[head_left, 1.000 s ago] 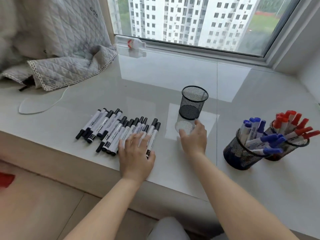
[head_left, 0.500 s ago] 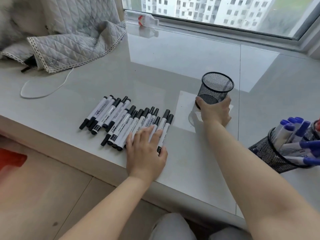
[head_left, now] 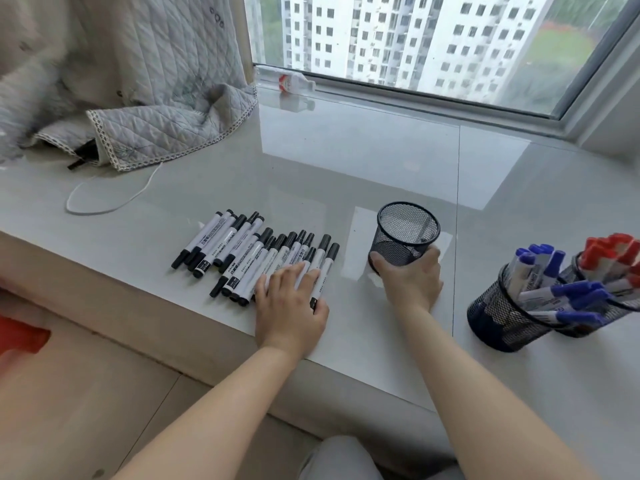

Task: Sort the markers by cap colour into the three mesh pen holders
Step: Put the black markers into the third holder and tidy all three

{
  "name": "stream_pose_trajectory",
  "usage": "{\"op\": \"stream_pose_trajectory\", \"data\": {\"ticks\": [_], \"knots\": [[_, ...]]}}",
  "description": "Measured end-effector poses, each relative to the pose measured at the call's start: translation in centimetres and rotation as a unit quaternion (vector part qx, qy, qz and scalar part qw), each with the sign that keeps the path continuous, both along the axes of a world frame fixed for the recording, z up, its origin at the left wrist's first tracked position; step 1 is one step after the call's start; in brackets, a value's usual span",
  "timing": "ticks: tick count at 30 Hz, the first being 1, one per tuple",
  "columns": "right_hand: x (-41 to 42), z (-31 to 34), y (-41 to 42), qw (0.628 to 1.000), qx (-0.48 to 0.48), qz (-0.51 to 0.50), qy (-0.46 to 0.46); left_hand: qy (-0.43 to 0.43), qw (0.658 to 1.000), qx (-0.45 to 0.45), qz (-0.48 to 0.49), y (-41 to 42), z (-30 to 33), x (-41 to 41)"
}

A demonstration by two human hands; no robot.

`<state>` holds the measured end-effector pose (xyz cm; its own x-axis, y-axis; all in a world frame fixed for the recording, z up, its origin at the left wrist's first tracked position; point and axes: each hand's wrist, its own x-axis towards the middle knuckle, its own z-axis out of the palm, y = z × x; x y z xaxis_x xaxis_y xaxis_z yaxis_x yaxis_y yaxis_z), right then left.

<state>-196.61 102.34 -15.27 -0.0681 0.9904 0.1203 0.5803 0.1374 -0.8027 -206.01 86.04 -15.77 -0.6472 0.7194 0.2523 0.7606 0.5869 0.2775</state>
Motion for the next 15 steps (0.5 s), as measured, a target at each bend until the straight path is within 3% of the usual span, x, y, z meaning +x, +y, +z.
{"op": "stream_pose_trajectory", "data": {"ticks": [8,12,15], "knots": [[2.0,1.0,-4.2,0.998,-0.037,0.003,-0.042,-0.019,1.0,-0.02,-0.014,-0.3,0.5,0.1],[3.2,2.0,-5.6,0.997,-0.058,0.014,-0.046,-0.056,0.996,0.061,-0.02,-1.2,1.5,-0.6],[3.7,2.6,-7.7,0.999,0.03,-0.013,-0.014,-0.067,0.992,0.106,-0.01,-2.1,2.2,-2.4]]}}
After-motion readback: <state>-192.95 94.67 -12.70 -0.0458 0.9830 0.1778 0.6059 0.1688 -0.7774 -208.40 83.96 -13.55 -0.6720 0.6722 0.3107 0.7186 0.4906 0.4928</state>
